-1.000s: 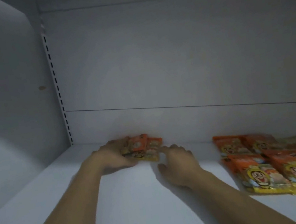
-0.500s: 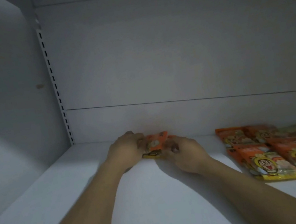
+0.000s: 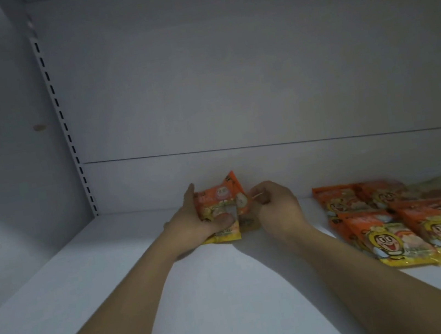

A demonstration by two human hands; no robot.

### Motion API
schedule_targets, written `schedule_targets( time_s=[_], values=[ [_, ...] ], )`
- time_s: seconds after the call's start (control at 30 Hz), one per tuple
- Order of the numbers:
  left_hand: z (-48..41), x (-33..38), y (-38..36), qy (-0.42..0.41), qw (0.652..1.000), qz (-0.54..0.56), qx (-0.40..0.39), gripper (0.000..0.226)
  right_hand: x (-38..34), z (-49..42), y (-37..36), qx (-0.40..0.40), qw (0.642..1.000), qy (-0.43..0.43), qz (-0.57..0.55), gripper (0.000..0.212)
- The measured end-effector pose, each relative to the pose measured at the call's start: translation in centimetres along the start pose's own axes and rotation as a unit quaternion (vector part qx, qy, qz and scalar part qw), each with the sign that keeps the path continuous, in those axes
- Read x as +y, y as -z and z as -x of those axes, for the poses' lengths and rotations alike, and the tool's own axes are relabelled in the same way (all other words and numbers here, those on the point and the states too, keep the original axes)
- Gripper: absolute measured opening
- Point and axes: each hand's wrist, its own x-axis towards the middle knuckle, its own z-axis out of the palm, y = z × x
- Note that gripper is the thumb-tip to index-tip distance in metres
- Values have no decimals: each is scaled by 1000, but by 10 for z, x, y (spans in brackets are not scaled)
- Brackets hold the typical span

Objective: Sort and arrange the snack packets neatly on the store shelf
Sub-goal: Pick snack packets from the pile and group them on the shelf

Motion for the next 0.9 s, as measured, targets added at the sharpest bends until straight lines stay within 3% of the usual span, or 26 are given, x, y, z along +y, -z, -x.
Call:
schedule_targets(
  time_s=[0.07, 0.17, 0.23, 0.33, 0.47, 0.6, 0.63, 0.7, 0.8, 0.9],
  values=[
    [0, 0, 0, 16, 999, 46, 16, 139, -2, -1, 3, 24, 998, -2, -65, 12],
    [0, 6, 1, -11, 983, 171, 64, 122, -12, -5, 11, 62, 987, -14, -147, 16],
    [0, 14, 4, -25, 977, 194, 86, 91, -18, -8, 18, 80, 979, -10, -185, 18],
    [9, 26, 2, -39, 970, 232, 54, 54, -24, -8, 28, 80, 978, 8, -193, 20],
    [20, 45, -5, -38, 960, 278, 16, 39, -31, -8, 41, 62, 984, 35, -161, 21],
    [27, 60, -14, -49, 956, 289, 17, 33, -40, -8, 53, 55, 981, -36, -185, 9],
    [28, 64, -15, -48, 951, 303, 25, 30, -41, -7, 56, 31, 983, -46, -176, 11],
    [26, 73, -19, -45, 943, 328, 28, 21, -47, -5, 70, -45, 997, -36, -56, 7],
    [19, 92, -35, -65, 943, 325, 25, 18, -58, -7, 104, -160, 979, -49, 118, 5],
    [10, 112, -57, -81, 940, 331, 10, 21, -62, -20, 141, -114, 977, -78, 164, 12]
  ],
)
